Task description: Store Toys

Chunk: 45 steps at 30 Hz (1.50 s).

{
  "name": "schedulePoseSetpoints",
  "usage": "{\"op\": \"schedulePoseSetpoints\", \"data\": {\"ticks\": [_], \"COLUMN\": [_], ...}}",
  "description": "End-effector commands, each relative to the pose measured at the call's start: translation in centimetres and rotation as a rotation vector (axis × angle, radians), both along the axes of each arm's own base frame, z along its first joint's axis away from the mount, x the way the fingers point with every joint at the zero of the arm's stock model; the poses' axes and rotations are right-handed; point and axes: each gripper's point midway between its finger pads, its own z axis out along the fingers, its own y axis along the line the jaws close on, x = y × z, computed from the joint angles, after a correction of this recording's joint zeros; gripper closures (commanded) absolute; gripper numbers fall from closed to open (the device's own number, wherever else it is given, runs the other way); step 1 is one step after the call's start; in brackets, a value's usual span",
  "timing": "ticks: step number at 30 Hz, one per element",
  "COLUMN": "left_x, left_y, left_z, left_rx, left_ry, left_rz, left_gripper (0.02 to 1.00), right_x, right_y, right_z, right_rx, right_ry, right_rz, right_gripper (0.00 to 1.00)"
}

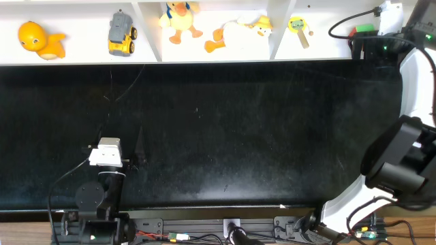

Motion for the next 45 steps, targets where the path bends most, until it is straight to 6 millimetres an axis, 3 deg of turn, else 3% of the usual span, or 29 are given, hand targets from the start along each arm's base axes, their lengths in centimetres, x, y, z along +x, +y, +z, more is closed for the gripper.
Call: {"op": "schedulePoseSetpoints", "data": {"ticks": [1,4,8,12,17,23,29,34,41,45], "left_x": [0.0,0.0,0.0,0.0,0.0,0.0,0.0,0.0,0.0,0.0], "left_y": [0.1,0.1,0.1,0.1,0.1,0.1,0.1,0.1,0.1,0.1], "left_z": [0.1,0.1,0.1,0.1,0.1,0.1,0.1,0.1,0.1,0.1], "left_rx": [0.016,0.016,0.016,0.016,0.017,0.016,0.016,0.016,0.016,0.016], "left_ry": [-0.007,-0.007,-0.007,-0.007,-0.007,-0.007,-0.007,-0.007,-0.007,-0.007], "left_rz": [0.006,0.006,0.006,0.006,0.006,0.006,0.006,0.006,0.006,0.006], "left_gripper": [0.020,0.020,0.020,0.020,0.020,0.020,0.020,0.020,0.020,0.020], "right_x": [-3.2,-6.5,-11.3,-14.9,-18.0,-21.2,-23.3,-23.8,-24.0,-24.0], "right_y": [1.4,2.2,3.2,7.3,11.9,12.9,13.5,13.5,15.3,15.8], "right_z": [5.2,6.3,5.9,4.5,3.2,2.5,1.0,0.3,2.6,2.5], "right_rx": [-0.044,-0.035,-0.090,-0.168,-0.171,-0.023,0.028,0.046,0.116,0.127], "right_ry": [-0.102,-0.142,-0.169,-0.208,-0.313,-0.547,-0.696,-0.783,-0.909,-0.901], "right_rz": [-0.036,-0.108,-0.218,-0.168,-0.153,-0.259,-0.230,-0.227,-0.132,-0.106], "right_gripper": [0.003,0.003,0.007,0.003,0.005,0.005,0.005,0.005,0.005,0.007]}}
